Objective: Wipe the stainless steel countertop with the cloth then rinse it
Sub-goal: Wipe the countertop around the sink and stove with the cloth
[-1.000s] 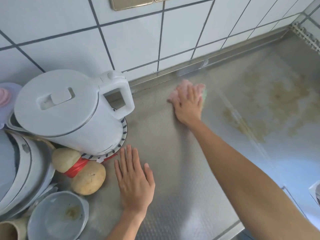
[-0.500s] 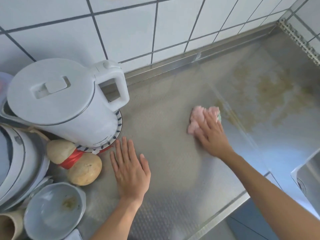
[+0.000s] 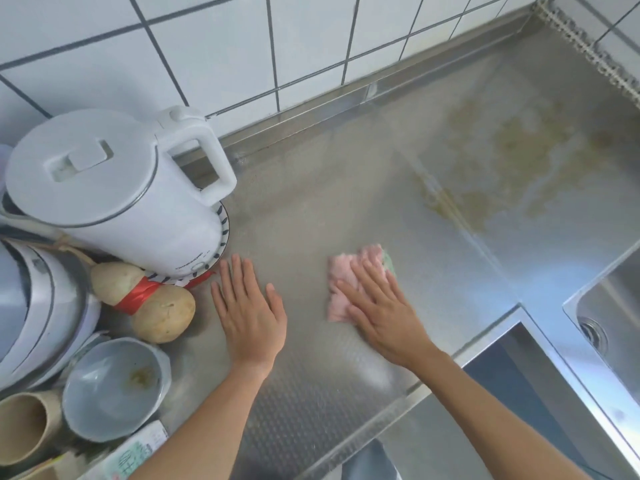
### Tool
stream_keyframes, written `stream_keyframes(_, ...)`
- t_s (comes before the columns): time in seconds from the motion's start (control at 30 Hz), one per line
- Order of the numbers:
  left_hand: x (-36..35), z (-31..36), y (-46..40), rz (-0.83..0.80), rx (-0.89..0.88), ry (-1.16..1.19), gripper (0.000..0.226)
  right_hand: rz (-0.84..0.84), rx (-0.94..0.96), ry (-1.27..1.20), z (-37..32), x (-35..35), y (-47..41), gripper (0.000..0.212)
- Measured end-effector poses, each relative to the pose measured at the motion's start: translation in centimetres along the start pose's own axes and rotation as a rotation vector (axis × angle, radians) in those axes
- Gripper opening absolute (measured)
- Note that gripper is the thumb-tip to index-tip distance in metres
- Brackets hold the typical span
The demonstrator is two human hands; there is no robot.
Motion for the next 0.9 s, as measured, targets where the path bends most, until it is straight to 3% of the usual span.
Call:
stream_keyframes(0.13, 0.3, 0.2, 0.1, -0.014, -0.004, -0.006, 0.060, 0.013, -0.218, 0.003, 6.9, 2.6, 4.0, 0.059)
stream_keyframes(0.3, 1.1, 1.2, -0.1, -0.041, 0.012, -0.017, 0.055, 0.065, -0.573, -0.194, 7.0, 3.8, -3.4, 0.056)
stream_keyframes(0.4, 1.5, 3.4, -0.2, -0.077, -0.057, 0.026, 0.046, 0.035, -0.389, -0.159, 2.1, 2.4, -6.5, 0.056)
stream_keyframes(0.5, 1.8, 6.3, 0.3, -0.070, -0.113, 0.132, 0.043, 0.038, -0.139, -0.075, -0.5, 0.4, -3.1, 0.053)
stream_keyframes(0.63, 1.0, 10.2, 0.8, -0.102, -0.202, 0.184, 0.045, 0.030, -0.040, -0.003, 4.0, -0.6, 5.4, 0.052)
stream_keyframes(0.77, -0.4, 13.9, -0.4, -0.138, -0.232, 0.238, 0.047, 0.009, -0.251, 0.007, 13.2, 1.8, 10.4, 0.055)
stream_keyframes(0.9, -2.1, 17.6, -2.2, -0.155, -0.098, 0.208, 0.054, 0.105, -0.668, -0.165, 17.9, 5.0, 5.3, 0.057)
Point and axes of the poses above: each hand's wrist, its own y-axis away from the middle knuckle, its own x-axis out of the back of the hand, z = x × y, the point moved 4 cm from there along -y, towards the middle knuckle, and after that the axes turned 1 degree about -z, right-handed, at the moved point
